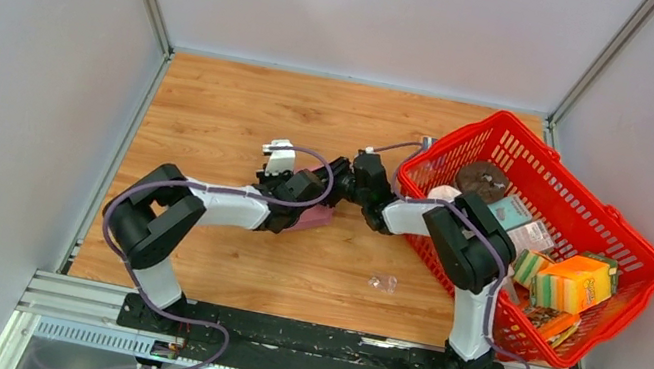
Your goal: Fold the paper box
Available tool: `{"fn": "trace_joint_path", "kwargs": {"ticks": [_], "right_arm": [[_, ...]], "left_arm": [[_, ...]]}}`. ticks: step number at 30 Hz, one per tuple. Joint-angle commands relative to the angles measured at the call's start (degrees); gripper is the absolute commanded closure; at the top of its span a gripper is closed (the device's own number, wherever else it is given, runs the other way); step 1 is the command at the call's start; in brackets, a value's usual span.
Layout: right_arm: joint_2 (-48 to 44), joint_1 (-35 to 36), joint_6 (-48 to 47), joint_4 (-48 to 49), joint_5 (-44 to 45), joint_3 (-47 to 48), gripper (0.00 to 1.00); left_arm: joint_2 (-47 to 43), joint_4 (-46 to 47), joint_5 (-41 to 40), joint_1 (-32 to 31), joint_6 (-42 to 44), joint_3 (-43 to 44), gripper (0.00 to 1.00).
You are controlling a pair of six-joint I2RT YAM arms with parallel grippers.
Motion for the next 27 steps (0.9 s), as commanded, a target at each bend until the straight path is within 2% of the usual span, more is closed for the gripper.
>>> {"fn": "trace_joint_path", "kwargs": {"ticks": [1,2,3,4,5,9,13,14,15,17,20,23,24,27], "right_arm": [[-7.14,-2.24,-16.40,-16.83,-4.48,2.66,0.60],[-8.20,-2.77,-19.57,-20.51,-4.57,4.06,0.51],[-10.12,-3.04,-22.82,-29.51,-5.01,6.16,0.48],[-11.45,-3.04,-28.68,-32.12,-4.75,7.84,0.45],[-12.85,-3.04,-31.00,-34.32,-4.05,8.29,0.36],[-16.11,-3.04,-42.87,-50.92,-4.83,13.82,0.26],[-18.13,-2.78,-50.26,-56.66,-9.05,15.58,0.20],[-20.14,-2.17,-52.80,-57.45,-9.14,15.67,0.13],[-21.21,-1.81,-53.69,-58.41,-9.15,15.33,0.09],[-23.66,-0.67,-57.37,-59.64,-10.37,16.02,0.09],[-27.61,0.91,-64.30,-66.58,-5.65,17.17,0.09],[-32.01,0.92,-68.46,-70.89,-1.78,16.73,0.09],[-32.72,0.92,-71.08,-72.82,-1.68,17.25,0.10],[-35.19,0.83,-71.29,-74.42,0.34,18.31,0.20]], "left_arm": [[-4.87,2.18,7.04,0.59,9.37,-5.33,1.00],[-5.75,2.36,7.83,0.68,9.98,-5.77,1.00],[-7.23,1.84,8.62,0.59,11.03,-6.47,1.00],[-8.21,0.96,9.50,0.59,11.04,-6.65,1.00],[-8.91,-0.35,9.77,0.59,10.87,-6.57,1.00],[-13.39,-6.33,10.04,0.68,9.64,-6.74,1.00],[-16.30,-9.41,9.51,0.77,9.46,-6.92,1.00],[-17.35,-9.68,9.34,0.77,9.81,-7.09,1.00],[-17.88,-9.51,9.33,0.68,10.07,-7.27,1.00],[-19.28,-9.59,9.86,0.94,11.21,-7.45,1.00],[-22.35,-10.56,11.70,1.38,13.31,-7.45,1.00],[-27.26,-10.39,16.00,2.00,15.95,-7.89,1.00],[-28.85,-10.21,20.10,2.17,16.92,-8.15,1.00],[-35.53,-9.95,24.25,2.61,18.42,-9.38,1.00]]}}
